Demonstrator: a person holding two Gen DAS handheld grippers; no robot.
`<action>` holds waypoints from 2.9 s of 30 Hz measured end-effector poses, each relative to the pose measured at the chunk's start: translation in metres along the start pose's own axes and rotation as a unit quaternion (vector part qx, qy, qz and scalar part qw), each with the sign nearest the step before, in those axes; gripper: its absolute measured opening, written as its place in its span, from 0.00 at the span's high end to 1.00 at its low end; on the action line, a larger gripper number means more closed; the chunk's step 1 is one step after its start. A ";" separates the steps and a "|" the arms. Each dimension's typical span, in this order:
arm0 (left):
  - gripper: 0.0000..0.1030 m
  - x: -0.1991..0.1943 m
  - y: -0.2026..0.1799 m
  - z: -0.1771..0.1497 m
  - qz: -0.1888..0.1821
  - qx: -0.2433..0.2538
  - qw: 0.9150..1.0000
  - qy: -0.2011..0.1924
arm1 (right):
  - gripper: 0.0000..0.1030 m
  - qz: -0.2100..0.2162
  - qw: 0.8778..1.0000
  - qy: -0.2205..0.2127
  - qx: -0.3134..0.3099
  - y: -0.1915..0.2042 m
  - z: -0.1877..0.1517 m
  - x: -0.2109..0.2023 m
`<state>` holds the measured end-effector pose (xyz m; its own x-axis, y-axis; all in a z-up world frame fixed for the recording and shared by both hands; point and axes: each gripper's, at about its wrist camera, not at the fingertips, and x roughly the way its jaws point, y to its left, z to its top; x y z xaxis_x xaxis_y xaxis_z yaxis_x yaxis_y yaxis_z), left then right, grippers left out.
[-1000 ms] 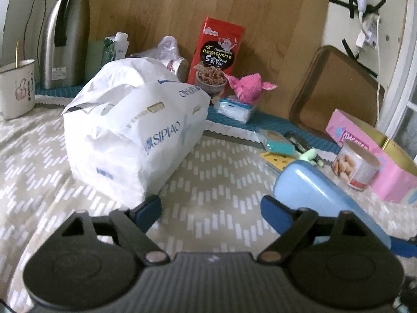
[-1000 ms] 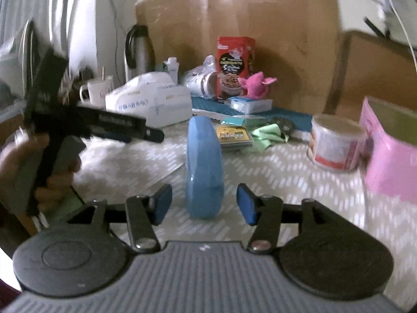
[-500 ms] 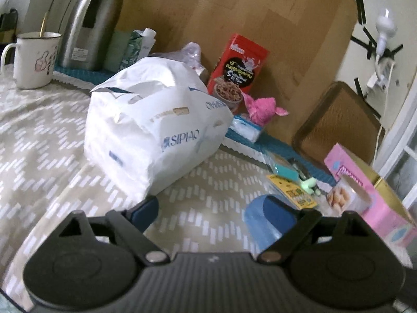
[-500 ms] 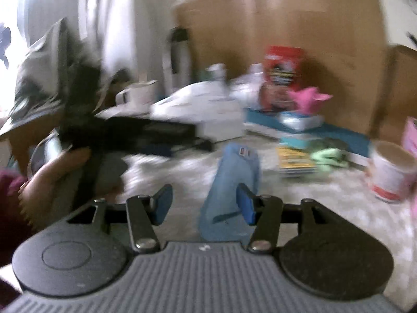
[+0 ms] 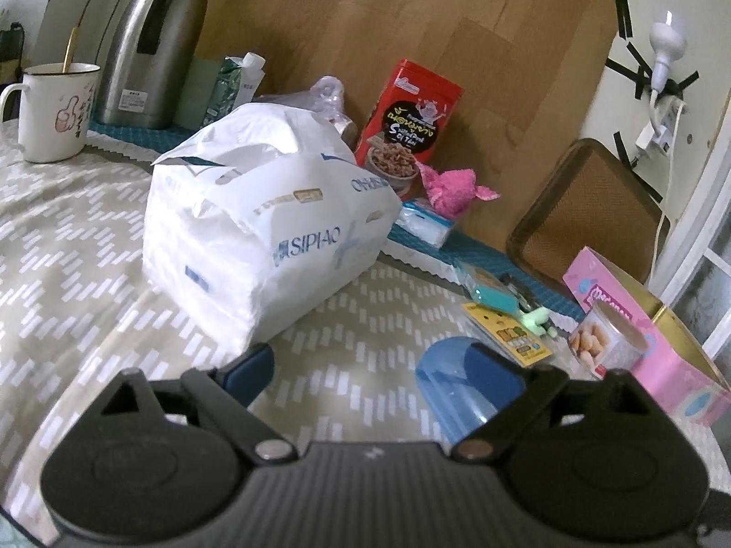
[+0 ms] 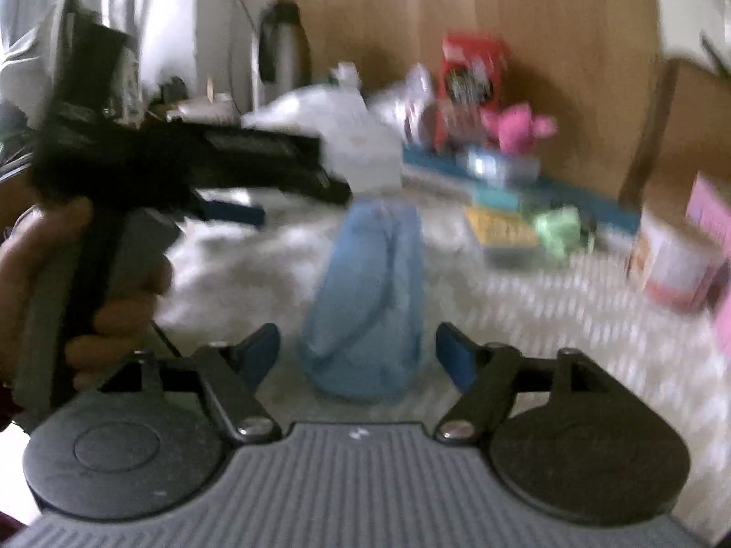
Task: Organize soft objects
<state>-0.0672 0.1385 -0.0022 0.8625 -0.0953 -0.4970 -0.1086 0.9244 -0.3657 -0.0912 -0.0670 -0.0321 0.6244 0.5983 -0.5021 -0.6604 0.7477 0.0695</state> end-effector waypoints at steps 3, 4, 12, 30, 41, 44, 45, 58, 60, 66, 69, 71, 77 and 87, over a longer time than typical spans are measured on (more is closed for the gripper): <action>0.09 0.002 -0.003 0.000 0.000 0.015 1.000 0.003 | 0.46 0.004 1.000 0.004 0.001 -0.013 -0.003 -0.015; 0.08 0.003 -0.004 0.000 -0.001 0.020 1.000 0.005 | 0.46 -0.002 1.000 0.004 -0.001 -0.018 -0.006 -0.021; 0.03 0.007 -0.031 -0.002 -0.025 0.081 0.996 0.013 | 0.44 -0.164 0.984 -0.009 0.065 -0.083 -0.042 -0.078; 0.19 0.041 -0.131 -0.031 -0.164 0.117 0.968 0.148 | 0.31 -0.113 0.990 -0.018 0.078 -0.107 -0.038 -0.067; 0.19 0.024 -0.255 -0.015 -0.221 0.235 0.944 0.069 | 0.33 -0.228 0.962 -0.131 0.069 -0.137 -0.035 -0.139; 0.19 0.044 -0.297 -0.009 -0.244 0.244 0.937 0.058 | 0.33 -0.274 0.948 -0.146 0.063 -0.169 -0.028 -0.154; 0.19 0.053 -0.314 -0.010 -0.251 0.243 0.936 0.055 | 0.33 -0.287 0.944 -0.149 0.064 -0.180 -0.026 -0.158; 0.16 0.113 -0.394 -0.044 -0.222 0.272 0.933 0.079 | 0.32 -0.384 0.902 -0.149 0.127 -0.274 -0.031 -0.161; 0.15 0.102 -0.388 -0.045 -0.229 0.282 0.929 0.074 | 0.33 -0.377 0.900 -0.161 0.147 -0.271 -0.039 -0.168; 0.11 0.052 -0.339 -0.044 -0.226 0.309 0.923 0.038 | 0.32 -0.344 0.894 -0.201 0.206 -0.248 -0.054 -0.182; 0.11 0.034 -0.297 -0.037 -0.201 0.302 0.931 0.032 | 0.23 -0.313 0.901 -0.210 0.215 -0.233 -0.046 -0.180; 0.11 0.027 -0.264 -0.029 -0.180 0.286 0.941 0.028 | 0.11 -0.290 0.906 -0.224 0.212 -0.219 -0.038 -0.179; 0.10 0.035 -0.139 -0.001 -0.019 0.249 0.968 0.015 | 0.00 -0.190 0.932 -0.263 0.161 -0.160 0.008 -0.163; 0.13 0.060 -0.058 0.005 0.052 0.190 0.980 0.022 | 0.22 -0.074 0.986 -0.105 0.106 -0.116 0.116 0.029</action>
<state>-0.0069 0.0813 -0.0069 0.8339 -0.0021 -0.5519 0.0051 1.0000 0.0039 0.0516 -0.1028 0.0448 0.7945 0.5083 -0.3323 -0.4680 0.8612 0.1984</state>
